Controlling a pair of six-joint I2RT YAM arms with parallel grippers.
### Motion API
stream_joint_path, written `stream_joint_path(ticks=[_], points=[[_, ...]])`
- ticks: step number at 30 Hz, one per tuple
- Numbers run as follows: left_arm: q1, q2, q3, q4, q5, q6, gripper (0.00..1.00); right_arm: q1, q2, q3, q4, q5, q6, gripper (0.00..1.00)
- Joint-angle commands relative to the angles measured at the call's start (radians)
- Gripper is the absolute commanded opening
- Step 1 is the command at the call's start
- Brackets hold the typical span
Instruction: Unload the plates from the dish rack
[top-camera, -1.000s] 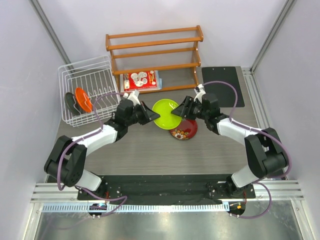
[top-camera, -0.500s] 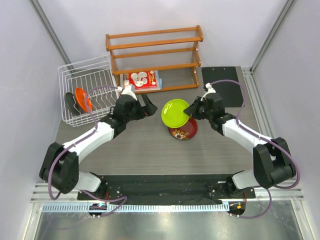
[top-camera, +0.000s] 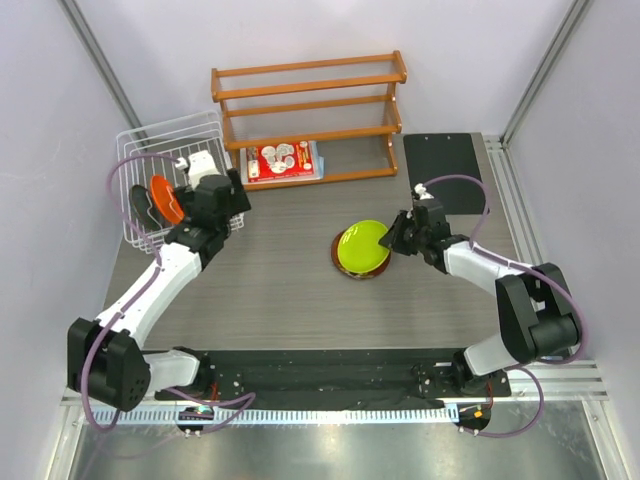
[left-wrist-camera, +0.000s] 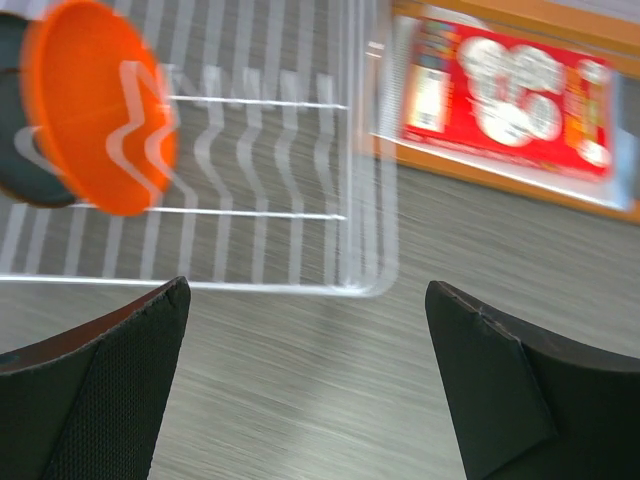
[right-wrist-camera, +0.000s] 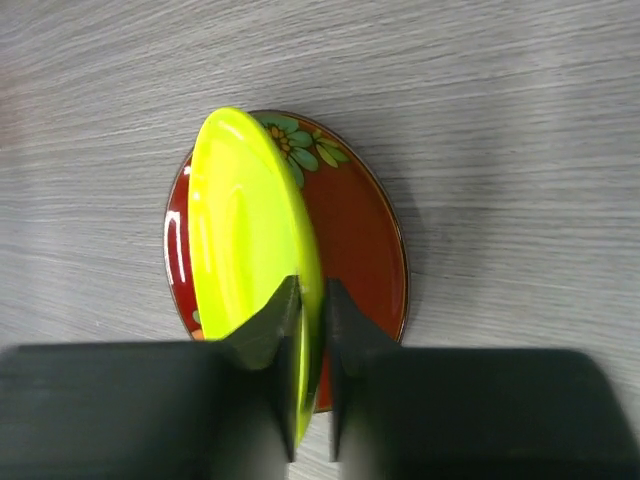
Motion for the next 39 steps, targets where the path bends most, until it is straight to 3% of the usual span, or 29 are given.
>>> stream_joint_path(ticks=[1,2,7,15,22,30,39], points=[[0.105,-0.006,0.019,-0.005,-0.045,0.023,1.00,0.001,0.044,0.014,-0.022,-0.014,-0.050,0.48],[0.119,0.000,0.021,-0.006,-0.039,0.017,0.99,0.001,0.049,0.026,-0.029,-0.012,-0.054,0.57],[0.183,0.037,0.033,-0.003,-0.018,0.002,0.99,0.001,0.034,0.047,-0.130,0.038,-0.105,0.81],[0.267,0.097,0.058,0.005,-0.027,-0.009,0.99,0.004,-0.126,0.075,-0.271,0.305,-0.166,0.85],[0.356,0.173,0.091,0.040,-0.055,0.014,0.99,0.003,-0.180,0.098,-0.271,0.270,-0.166,0.85],[0.475,0.305,0.174,0.054,-0.009,0.002,0.99,0.003,-0.094,0.133,-0.257,0.240,-0.177,0.85],[0.513,0.419,0.234,0.093,0.057,-0.001,0.71,0.004,-0.029,0.136,-0.230,0.226,-0.173,0.83]])
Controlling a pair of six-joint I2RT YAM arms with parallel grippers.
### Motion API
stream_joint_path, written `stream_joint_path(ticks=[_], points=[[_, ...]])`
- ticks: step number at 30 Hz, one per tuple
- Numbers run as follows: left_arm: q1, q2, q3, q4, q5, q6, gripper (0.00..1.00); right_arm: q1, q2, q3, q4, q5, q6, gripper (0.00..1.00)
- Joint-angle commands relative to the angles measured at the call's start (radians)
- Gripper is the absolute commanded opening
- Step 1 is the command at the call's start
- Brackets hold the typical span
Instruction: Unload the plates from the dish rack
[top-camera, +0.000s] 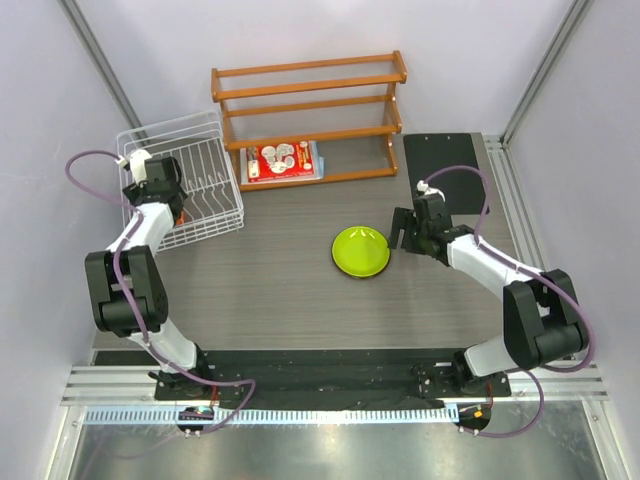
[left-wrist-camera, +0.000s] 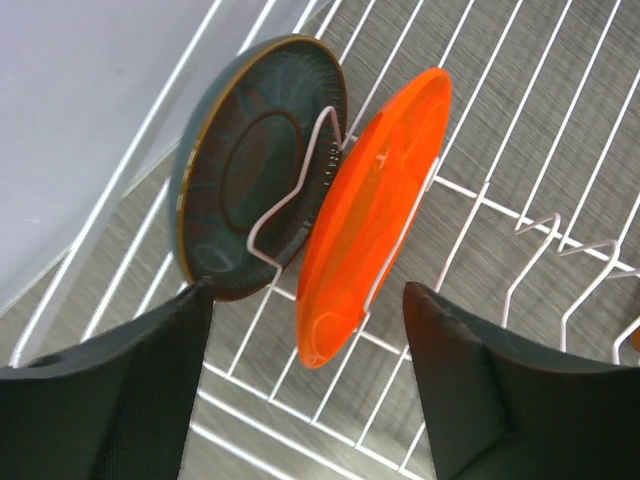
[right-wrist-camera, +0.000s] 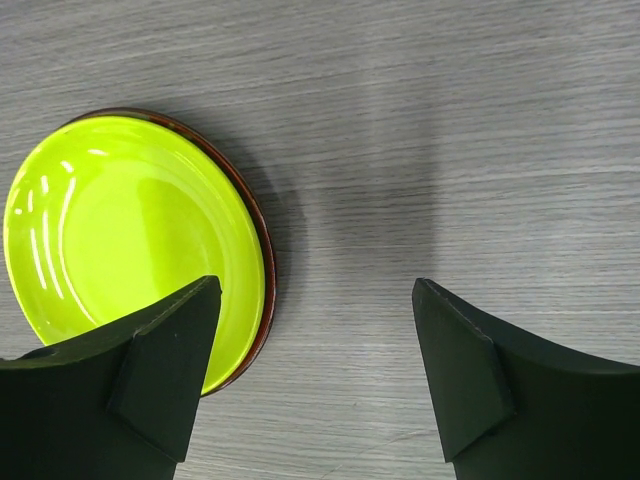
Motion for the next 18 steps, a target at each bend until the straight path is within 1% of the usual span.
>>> stream_joint_path(ticks=[1,3,4,5,7,8,10,12,14,15,18], points=[[0.013,0.014,0.048,0.068,0.032,-0.013,0.62,0.003,0.017,0.042,0.039,-0.011,-0.011,0.82],[0.014,0.023,0.046,0.082,0.036,-0.018,0.59,0.003,0.025,0.040,0.044,-0.011,-0.009,0.82],[0.017,0.028,0.048,0.082,0.038,-0.019,0.49,0.003,0.027,0.040,0.045,-0.014,-0.008,0.82],[0.019,0.034,0.051,0.085,0.046,-0.021,0.44,0.003,0.034,0.037,0.048,-0.016,-0.005,0.82],[0.020,0.054,0.058,0.083,0.050,-0.021,0.37,0.003,0.037,0.033,0.051,-0.019,0.000,0.82],[0.024,0.060,0.062,0.077,0.049,-0.022,0.37,0.003,0.040,0.030,0.053,-0.020,0.000,0.82],[0.027,0.072,0.060,0.079,0.041,-0.022,0.32,0.004,0.039,0.025,0.056,-0.020,0.002,0.82],[0.030,0.077,0.058,0.085,0.049,-0.022,0.23,0.003,0.043,0.022,0.059,-0.020,0.000,0.82],[0.031,0.080,0.062,0.086,0.044,-0.021,0.18,0.003,0.046,0.022,0.061,-0.020,-0.003,0.82],[0.033,0.080,0.062,0.082,0.046,-0.021,0.12,0.003,0.048,0.019,0.059,-0.022,-0.006,0.82],[0.034,0.075,0.062,0.077,0.056,-0.022,0.00,0.003,0.048,0.017,0.061,-0.017,-0.005,0.82]])
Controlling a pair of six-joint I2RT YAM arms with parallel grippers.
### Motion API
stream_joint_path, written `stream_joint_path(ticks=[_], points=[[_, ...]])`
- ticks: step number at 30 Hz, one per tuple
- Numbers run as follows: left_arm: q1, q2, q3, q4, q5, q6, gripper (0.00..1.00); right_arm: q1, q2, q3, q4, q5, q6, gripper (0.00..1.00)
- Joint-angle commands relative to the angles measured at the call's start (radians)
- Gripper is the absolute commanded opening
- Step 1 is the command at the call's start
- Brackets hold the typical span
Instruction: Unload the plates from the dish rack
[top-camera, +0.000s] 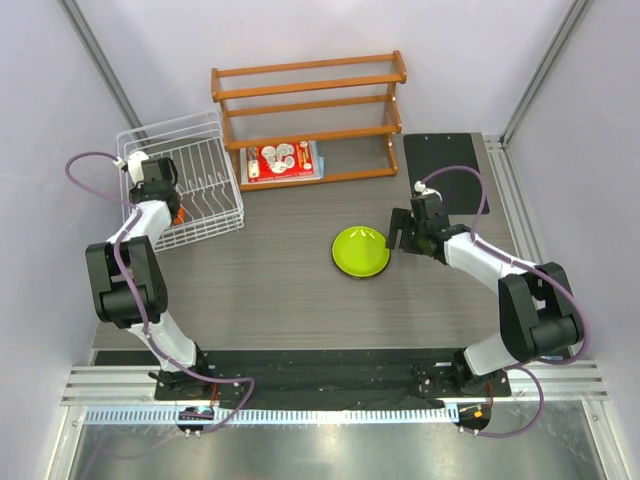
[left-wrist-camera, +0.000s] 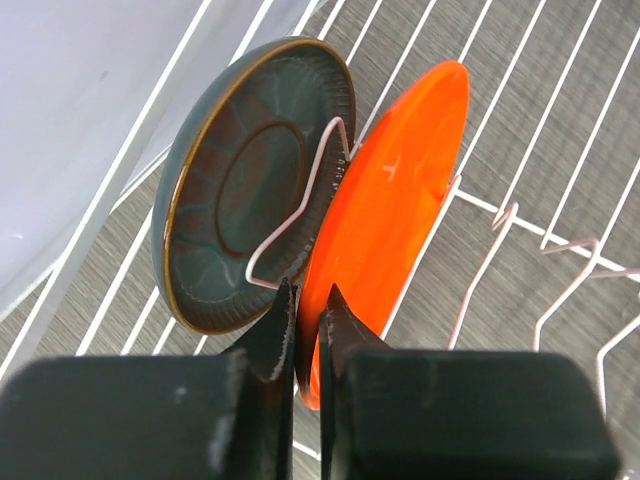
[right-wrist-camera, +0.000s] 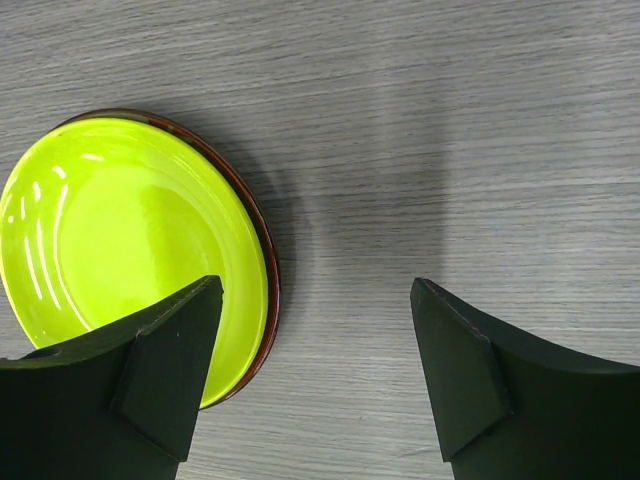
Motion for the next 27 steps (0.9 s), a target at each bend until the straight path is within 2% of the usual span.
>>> stream_joint_path(ticks=[1,5,15,18,21,22,27], points=[[0.002,-0.017,0.036,0.042,0.028,-0.030,0.00,0.003,-0.001,0.011,0.035,-0.001,-0.003,0.82],[0.002,-0.077,0.042,0.030,0.089,-0.032,0.00,0.003,-0.015,0.008,0.035,-0.004,0.000,0.82],[0.001,-0.321,0.129,-0.167,0.225,-0.050,0.00,0.003,-0.113,-0.003,0.024,-0.029,0.003,0.82],[0.001,-0.398,0.116,-0.201,0.299,-0.075,0.00,0.003,-0.143,0.000,0.021,-0.051,0.007,0.82],[0.001,-0.464,0.073,-0.195,0.454,-0.151,0.00,0.006,-0.166,0.013,0.019,-0.108,0.012,0.83],[0.001,-0.478,0.017,-0.172,0.587,-0.176,0.00,0.009,-0.171,0.017,0.026,-0.137,0.015,0.83],[-0.041,-0.545,-0.157,0.020,0.822,-0.344,0.00,0.015,-0.177,0.045,0.093,-0.292,0.070,0.83]])
